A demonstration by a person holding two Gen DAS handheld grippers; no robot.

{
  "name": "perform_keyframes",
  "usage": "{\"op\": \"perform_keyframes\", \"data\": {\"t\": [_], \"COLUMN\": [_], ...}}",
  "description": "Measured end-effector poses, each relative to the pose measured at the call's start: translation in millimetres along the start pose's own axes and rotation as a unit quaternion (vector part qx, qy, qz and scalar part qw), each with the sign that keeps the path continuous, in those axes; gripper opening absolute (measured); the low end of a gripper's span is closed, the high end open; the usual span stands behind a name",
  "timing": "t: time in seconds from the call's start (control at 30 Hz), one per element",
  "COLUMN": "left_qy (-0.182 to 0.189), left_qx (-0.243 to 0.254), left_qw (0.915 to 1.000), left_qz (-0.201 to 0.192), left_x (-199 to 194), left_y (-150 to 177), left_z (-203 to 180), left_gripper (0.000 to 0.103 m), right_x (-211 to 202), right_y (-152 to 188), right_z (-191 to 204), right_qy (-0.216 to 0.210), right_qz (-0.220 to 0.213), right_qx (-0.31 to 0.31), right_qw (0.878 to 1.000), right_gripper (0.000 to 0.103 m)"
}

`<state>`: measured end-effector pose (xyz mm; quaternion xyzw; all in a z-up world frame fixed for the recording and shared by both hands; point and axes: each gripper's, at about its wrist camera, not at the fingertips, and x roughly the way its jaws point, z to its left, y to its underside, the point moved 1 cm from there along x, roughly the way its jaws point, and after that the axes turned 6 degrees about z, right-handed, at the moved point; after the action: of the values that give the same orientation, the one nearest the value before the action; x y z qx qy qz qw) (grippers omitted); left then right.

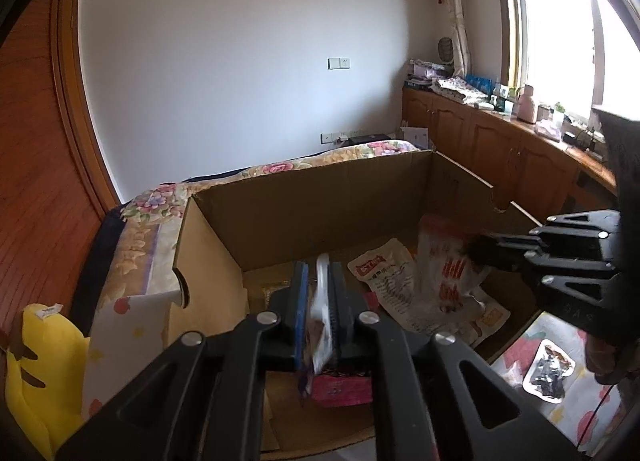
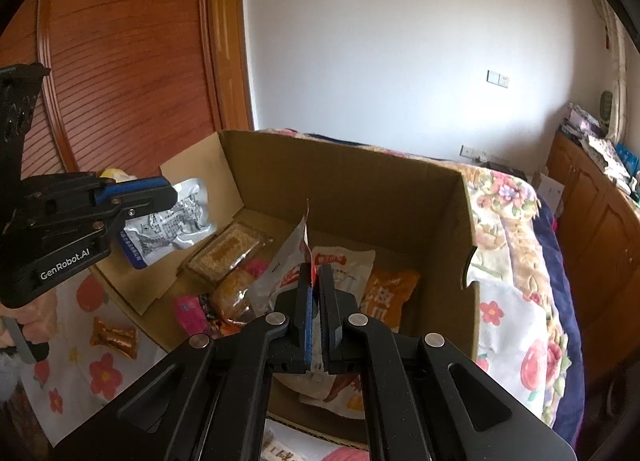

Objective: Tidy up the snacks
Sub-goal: 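Open both tools to drop the pouches into the box, then move both tools back to the remaining packets on the bedspread, then grasp the blue foil candy with the left tool while the right tool grasps the clear vacuum pouch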

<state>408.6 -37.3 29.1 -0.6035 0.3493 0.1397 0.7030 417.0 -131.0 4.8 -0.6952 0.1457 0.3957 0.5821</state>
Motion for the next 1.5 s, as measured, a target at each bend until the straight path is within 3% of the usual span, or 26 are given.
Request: {"op": "perform_keyframes", "data": {"t": [0.13, 0.23, 0.5, 0.77, 0.9, 1.13, 1.37, 1.5], "left_qy": [0.001, 0.009, 0.002, 0.01, 0.015, 0.032, 0.044, 0.054], "left_qx": [-0.002, -0.007, 0.0, -0.01, -0.012, -0.02, -0.033, -0.041], "left_qw": [1.0, 0.9999, 0.9998, 0.9999, 0.9998, 0.9989, 0.9976, 0.9964], "left_qz": [0.0, -0.003, -0.021, -0.006, 0.005, 0.028, 0.043, 0.05], "left_x": [-5.6, -17.3, -64.4, -87.1, -88.2, -86.5, -85.3, -83.5], "left_y": [2.5, 6.6, 30.7, 74.0, 99.2, 136.2, 156.5, 164.8], "left_z": [2.5, 5.0, 11.8, 10.1, 0.7, -22.0, -39.5, -46.1], "left_gripper": [0.019, 0.021, 0.027, 0.029, 0.029, 0.029, 0.029, 0.029], "right_x": [3.1, -1.7, -54.1, -98.4, -93.4, -68.5, -49.8, -39.8], "right_y": [0.9, 1.9, 13.2, 59.9, 93.4, 135.4, 152.3, 157.3], "right_z": [0.7, -0.9, -8.7, -14.9, -21.8, -32.1, -23.5, -22.8], "right_qy": [-0.003, -0.009, -0.024, -0.006, 0.011, 0.025, 0.023, 0.023], "right_qz": [0.011, 0.011, -0.01, -0.002, 0.029, 0.073, 0.087, 0.098], "right_qx": [0.001, 0.005, 0.03, 0.05, 0.064, 0.085, 0.081, 0.081], "right_qw": [1.0, 1.0, 0.999, 0.999, 0.997, 0.993, 0.993, 0.992], "right_gripper": [0.011, 0.024, 0.031, 0.044, 0.05, 0.051, 0.056, 0.065]}}
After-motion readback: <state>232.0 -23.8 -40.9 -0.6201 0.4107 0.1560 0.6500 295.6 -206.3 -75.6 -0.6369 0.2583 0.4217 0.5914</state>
